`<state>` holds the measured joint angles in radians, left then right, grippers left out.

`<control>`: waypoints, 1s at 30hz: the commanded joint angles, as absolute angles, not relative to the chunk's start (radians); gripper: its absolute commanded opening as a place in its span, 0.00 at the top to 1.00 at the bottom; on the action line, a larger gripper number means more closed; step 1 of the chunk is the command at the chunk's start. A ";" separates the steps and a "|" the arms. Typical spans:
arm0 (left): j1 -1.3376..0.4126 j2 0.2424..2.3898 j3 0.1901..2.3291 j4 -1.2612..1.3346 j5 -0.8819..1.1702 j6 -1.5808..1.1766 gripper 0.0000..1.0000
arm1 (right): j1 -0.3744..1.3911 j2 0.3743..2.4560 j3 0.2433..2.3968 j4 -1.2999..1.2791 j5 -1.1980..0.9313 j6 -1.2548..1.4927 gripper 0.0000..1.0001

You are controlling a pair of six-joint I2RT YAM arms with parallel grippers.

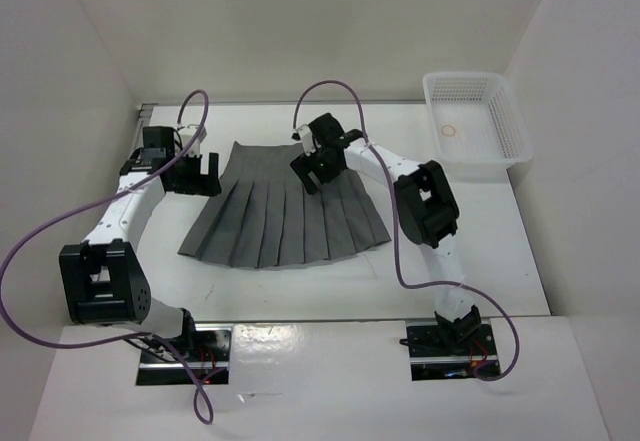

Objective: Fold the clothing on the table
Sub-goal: Flatten the skirt out

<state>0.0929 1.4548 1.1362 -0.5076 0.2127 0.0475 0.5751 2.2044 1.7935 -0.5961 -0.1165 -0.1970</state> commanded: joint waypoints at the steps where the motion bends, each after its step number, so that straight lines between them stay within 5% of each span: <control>1: 0.110 1.402 1.120 -0.523 0.189 0.049 0.00 | 0.569 2.273 1.893 -0.557 -0.133 -0.137 0.05; 7: 0.120 1.371 1.092 -0.534 0.179 0.049 0.00 | 0.578 2.350 2.006 -0.578 -0.068 -0.067 0.04; 17: 0.120 1.350 1.074 -0.534 0.170 0.049 0.00 | 0.667 2.215 1.671 -0.518 0.049 -0.058 0.01; 30: 0.120 1.350 1.074 -0.534 0.170 0.049 0.00 | 0.667 2.089 1.486 -0.509 0.058 -0.101 0.01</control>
<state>0.1154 1.3777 1.0779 -0.5381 0.1753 0.0483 0.6632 2.1113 1.5311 -0.4644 0.0231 -0.0719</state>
